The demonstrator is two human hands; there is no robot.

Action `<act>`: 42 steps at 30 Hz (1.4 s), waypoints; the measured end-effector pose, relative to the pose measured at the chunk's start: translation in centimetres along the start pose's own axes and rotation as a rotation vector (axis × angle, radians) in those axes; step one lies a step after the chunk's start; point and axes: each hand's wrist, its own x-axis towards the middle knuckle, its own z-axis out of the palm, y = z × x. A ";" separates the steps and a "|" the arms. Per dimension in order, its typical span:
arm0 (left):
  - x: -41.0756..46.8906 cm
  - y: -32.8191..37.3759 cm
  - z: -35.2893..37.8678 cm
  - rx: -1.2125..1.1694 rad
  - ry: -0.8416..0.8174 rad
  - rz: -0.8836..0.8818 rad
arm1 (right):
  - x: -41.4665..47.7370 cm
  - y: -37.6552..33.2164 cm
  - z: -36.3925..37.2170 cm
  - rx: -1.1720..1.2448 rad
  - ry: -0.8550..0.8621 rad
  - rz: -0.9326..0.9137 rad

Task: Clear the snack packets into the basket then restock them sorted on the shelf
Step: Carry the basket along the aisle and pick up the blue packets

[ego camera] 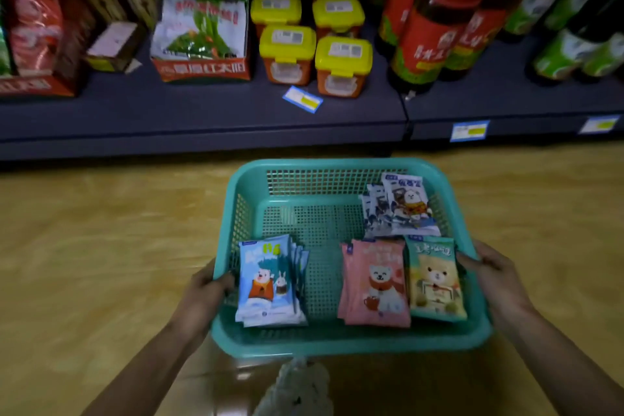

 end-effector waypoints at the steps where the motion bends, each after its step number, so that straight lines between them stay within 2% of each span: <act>1: 0.7 -0.7 0.4 -0.013 0.006 0.011 | 0.8 0.7 0.1 -0.005 -0.004 0.011; 5: 1.1 -1.7 1.2 -0.059 0.022 0.049 | 1.2 1.7 0.5 -0.096 0.026 -0.050; 7: 0.6 -1.6 1.2 -0.046 0.027 0.096 | -0.5 1.0 1.4 -0.443 0.168 -0.259; 8: 0.3 -1.5 1.2 -0.033 0.065 0.140 | -2.1 0.6 2.6 -0.578 0.201 -0.431; 9: 0.1 -1.5 1.1 -0.001 0.146 0.205 | -3.9 0.2 4.5 -0.626 0.161 -0.602; 11: -0.1 -1.3 0.8 0.072 0.340 0.384 | -7.2 0.2 9.3 -0.632 -0.133 -0.770; 13: -0.1 -0.9 0.7 0.095 0.357 0.537 | -8.7 1.8 14.7 -0.782 -0.398 -0.713; 14: 0.0 -0.7 0.7 0.102 0.316 0.574 | -8.9 2.6 17.0 -0.851 -0.445 -0.639; 17: 0.2 -0.1 0.6 0.072 0.212 0.546 | -8.2 4.4 21.1 -0.891 -0.386 -0.475; 22: -0.1 -0.1 0.2 -0.051 0.227 0.427 | -8.2 6.2 22.7 -0.838 -0.262 -0.405; 26: -0.3 -0.7 0.1 -0.080 0.226 0.408 | -8.2 6.1 23.3 -0.990 -0.130 -0.471; 31: -0.3 -1.3 0.3 -0.067 0.249 0.397 | -7.4 5.3 23.5 -1.083 -0.169 -0.471; 37: -1.9 -1.7 1.5 -0.009 0.146 0.419 | -7.4 4.5 23.4 -0.760 -0.282 -0.300; 42: -2.2 -2.3 3.4 0.311 -0.020 0.335 | -6.5 2.2 18.3 -0.272 -0.325 -0.224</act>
